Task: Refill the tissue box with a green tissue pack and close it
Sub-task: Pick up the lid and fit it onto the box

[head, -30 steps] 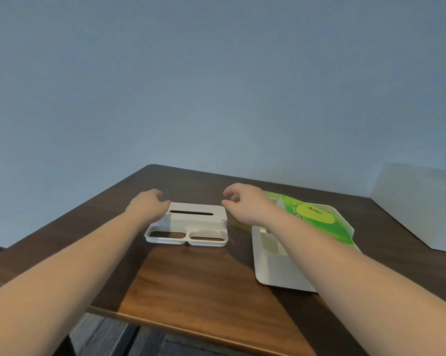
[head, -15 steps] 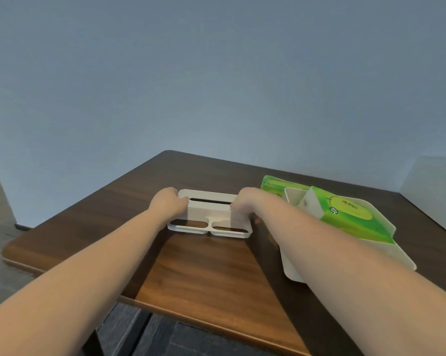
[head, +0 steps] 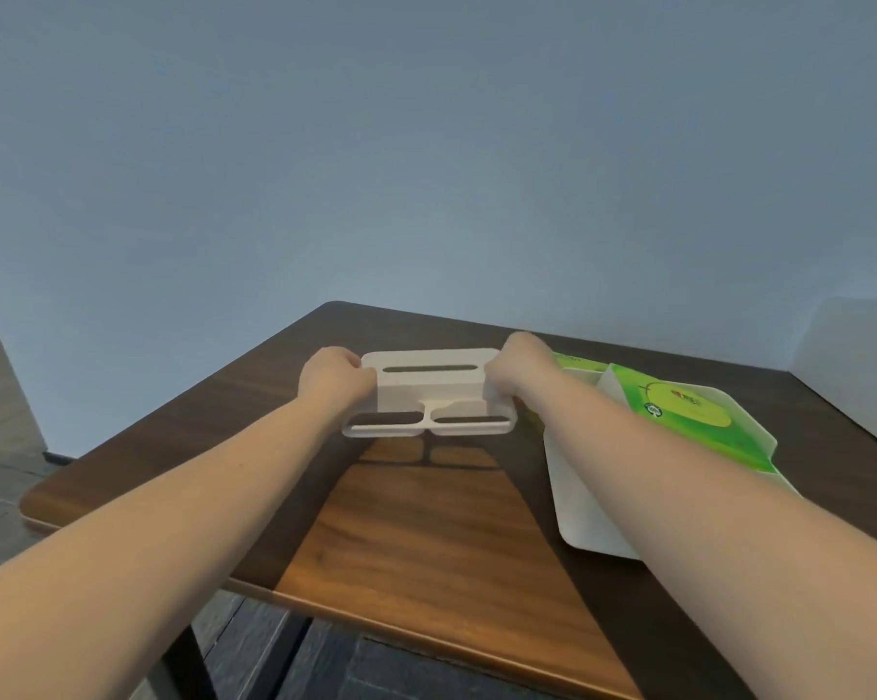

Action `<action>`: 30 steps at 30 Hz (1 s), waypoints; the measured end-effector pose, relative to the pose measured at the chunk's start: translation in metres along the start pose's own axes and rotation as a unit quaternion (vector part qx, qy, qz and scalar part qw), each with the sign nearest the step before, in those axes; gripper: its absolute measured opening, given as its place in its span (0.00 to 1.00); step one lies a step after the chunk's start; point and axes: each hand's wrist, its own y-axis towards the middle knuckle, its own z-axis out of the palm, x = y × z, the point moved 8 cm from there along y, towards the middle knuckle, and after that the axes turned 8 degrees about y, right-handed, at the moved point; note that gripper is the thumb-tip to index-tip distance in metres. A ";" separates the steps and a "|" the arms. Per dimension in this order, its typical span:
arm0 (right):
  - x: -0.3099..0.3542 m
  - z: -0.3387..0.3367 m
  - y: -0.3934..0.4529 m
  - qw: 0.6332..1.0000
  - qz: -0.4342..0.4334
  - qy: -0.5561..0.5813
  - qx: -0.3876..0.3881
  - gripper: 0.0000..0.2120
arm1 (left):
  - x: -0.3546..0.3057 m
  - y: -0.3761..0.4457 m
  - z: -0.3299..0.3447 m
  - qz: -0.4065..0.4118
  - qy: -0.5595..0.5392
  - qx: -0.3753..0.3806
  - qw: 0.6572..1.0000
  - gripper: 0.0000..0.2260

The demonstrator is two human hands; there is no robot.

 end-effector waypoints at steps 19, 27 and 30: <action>-0.160 -0.144 -0.041 0.934 0.037 0.270 -0.233 0.08 | -0.164 -0.062 0.012 0.128 -0.155 0.008 0.980 0.12; -0.222 -0.139 -0.050 0.933 0.050 0.289 -0.209 0.09 | -0.194 -0.091 0.053 0.128 -0.157 0.048 0.978 0.05; -0.233 -0.133 -0.052 0.938 0.045 0.282 -0.197 0.08 | -0.196 -0.097 0.066 0.110 -0.173 0.072 0.976 0.11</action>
